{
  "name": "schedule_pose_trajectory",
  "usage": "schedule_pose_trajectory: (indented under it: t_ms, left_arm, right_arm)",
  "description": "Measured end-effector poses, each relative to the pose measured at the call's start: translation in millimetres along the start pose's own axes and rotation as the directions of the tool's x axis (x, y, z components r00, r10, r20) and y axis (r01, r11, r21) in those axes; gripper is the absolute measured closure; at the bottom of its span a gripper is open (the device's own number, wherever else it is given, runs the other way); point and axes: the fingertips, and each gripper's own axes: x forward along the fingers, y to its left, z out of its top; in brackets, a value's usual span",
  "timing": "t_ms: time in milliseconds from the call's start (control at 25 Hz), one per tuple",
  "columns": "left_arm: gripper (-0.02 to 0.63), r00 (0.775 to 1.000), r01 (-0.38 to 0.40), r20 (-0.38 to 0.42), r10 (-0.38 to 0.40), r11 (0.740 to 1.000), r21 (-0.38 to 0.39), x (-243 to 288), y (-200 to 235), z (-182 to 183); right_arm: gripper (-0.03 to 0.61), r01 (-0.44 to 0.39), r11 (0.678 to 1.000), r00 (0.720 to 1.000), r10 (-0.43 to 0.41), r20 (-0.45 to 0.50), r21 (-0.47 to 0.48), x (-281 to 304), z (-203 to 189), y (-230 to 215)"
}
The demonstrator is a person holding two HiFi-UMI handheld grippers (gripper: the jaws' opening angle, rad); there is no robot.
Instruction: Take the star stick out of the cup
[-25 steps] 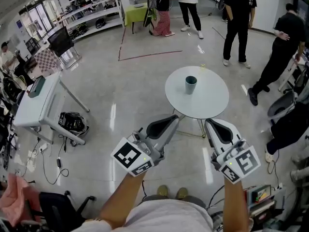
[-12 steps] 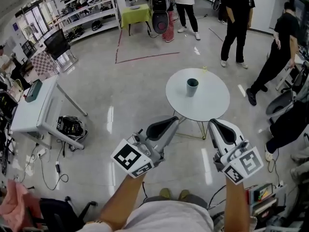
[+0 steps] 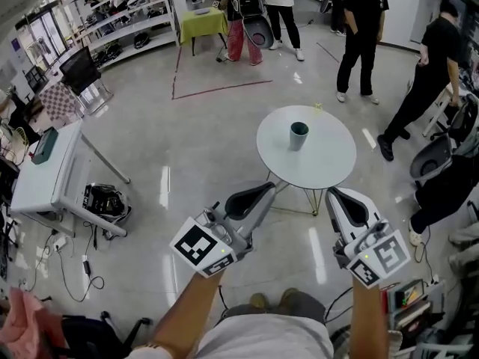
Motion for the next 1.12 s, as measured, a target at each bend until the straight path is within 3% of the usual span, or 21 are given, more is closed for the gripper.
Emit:
schedule_pose_trajectory:
  t_ms: [600,1120]
  left_arm:
    - [0.598,1.0,-0.009,-0.029,0.009,1.0,0.0,27.5,35.8,-19.9]
    - [0.598,0.995,-0.045,-0.085,0.047,0.999,0.025,118.3,101.6,-52.8]
  right_arm:
    - [0.568,-0.002,1.0,1.0,0.002,-0.005,0.007,24.0,-13.4,-41.0]
    - [0.568,-0.028,1.0,1.0,0.028,-0.007,0.008,72.2,-31.1,-154.0]
